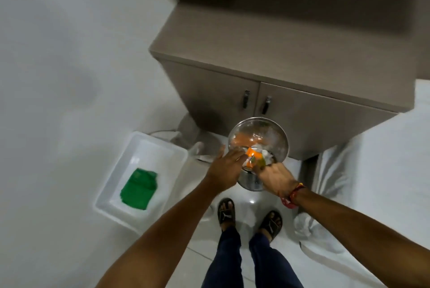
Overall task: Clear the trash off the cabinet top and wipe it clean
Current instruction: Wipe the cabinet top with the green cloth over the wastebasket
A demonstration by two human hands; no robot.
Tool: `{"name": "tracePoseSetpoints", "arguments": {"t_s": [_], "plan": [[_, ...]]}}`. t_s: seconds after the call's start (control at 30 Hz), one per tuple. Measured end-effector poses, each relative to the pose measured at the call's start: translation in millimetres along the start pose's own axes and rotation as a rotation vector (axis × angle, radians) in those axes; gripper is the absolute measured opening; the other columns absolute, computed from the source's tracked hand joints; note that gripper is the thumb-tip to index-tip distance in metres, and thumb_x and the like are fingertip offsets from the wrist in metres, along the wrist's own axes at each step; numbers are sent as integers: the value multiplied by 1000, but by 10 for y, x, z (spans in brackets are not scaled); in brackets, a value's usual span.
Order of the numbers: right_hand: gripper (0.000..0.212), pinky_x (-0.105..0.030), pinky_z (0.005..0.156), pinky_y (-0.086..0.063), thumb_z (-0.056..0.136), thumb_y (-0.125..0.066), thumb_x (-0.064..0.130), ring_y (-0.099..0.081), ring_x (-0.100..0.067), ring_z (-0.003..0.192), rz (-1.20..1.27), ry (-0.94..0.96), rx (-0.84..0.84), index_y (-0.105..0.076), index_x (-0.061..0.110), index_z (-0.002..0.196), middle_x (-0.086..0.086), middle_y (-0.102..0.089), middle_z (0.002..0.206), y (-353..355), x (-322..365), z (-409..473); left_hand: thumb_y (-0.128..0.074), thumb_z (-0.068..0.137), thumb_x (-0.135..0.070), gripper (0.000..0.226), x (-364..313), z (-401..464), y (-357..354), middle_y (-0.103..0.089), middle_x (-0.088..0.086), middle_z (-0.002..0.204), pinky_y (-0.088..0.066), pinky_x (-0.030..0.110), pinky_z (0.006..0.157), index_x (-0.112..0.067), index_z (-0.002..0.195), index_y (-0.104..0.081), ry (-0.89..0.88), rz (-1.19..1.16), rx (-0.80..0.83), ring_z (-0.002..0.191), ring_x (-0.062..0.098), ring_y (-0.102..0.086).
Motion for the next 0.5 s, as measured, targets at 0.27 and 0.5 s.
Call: {"name": "tracePoseSetpoints", "arguments": {"t_s": [0.27, 0.5], "plan": [[28, -31, 85, -53, 99, -50, 9, -66, -14, 88, 374, -230, 288, -55, 9, 127, -16, -61, 125, -1830, -464, -40, -81, 71, -19, 15, -348, 907, -1327, -78, 6, 102, -46, 52, 106, -17, 86, -80, -200, 359, 207, 122, 30, -61], [27, -18, 41, -48, 53, -95, 27, -60, -10, 42, 341, -73, 141, -71, 17, 59, 3, -64, 52, -3099, -738, 516, -72, 80, -15, 8, -449, 1559, -3064, -79, 5, 85, -48, 45, 106, -14, 81, -80, -392, 392, 275, 111, 28, -67]]}}
Point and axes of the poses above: each hand's wrist, its own z-axis towards the middle knuckle, its own y-axis out of the back of the hand, x = y × z, the point moved 4 cm from there along z, towards the middle knuckle
